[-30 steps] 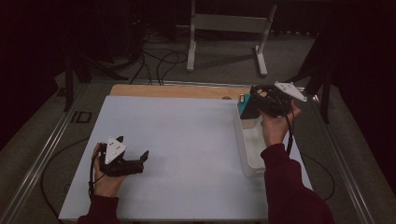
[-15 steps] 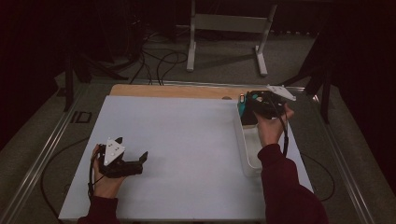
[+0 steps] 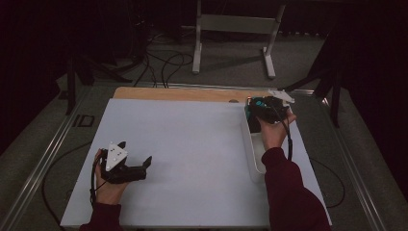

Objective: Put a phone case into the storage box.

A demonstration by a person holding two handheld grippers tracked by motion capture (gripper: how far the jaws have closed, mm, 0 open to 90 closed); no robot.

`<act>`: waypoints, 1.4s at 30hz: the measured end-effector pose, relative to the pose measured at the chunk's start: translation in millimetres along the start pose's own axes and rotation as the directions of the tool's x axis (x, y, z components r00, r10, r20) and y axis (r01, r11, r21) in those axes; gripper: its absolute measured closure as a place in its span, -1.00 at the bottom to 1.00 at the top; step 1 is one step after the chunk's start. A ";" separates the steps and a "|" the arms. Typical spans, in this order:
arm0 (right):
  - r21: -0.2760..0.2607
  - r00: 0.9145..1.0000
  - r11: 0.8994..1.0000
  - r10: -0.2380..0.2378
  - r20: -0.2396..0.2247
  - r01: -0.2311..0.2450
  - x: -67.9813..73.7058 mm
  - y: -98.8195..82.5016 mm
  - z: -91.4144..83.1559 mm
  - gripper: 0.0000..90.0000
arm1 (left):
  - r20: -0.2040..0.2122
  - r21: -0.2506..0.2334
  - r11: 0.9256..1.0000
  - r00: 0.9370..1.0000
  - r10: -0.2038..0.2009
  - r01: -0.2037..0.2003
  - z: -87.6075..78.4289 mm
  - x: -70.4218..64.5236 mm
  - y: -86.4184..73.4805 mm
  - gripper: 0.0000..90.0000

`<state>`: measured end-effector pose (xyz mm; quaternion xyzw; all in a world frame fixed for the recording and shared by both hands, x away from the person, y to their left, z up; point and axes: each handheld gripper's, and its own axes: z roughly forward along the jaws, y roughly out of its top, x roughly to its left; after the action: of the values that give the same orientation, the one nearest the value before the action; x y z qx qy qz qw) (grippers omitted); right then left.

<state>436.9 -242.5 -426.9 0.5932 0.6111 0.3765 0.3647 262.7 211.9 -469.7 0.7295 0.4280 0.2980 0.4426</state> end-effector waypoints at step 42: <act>-0.002 0.997 1.000 -0.027 -0.075 0.026 -3.8 3.9 2.3 -0.83 | 0.013 -0.002 1.000 1.000 -0.015 0.015 -1.4 0.0 -0.9 -1.00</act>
<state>440.9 -246.2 -424.5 0.5702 0.6319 0.3941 0.3469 261.2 212.7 -469.9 0.7278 0.4300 0.2904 0.4485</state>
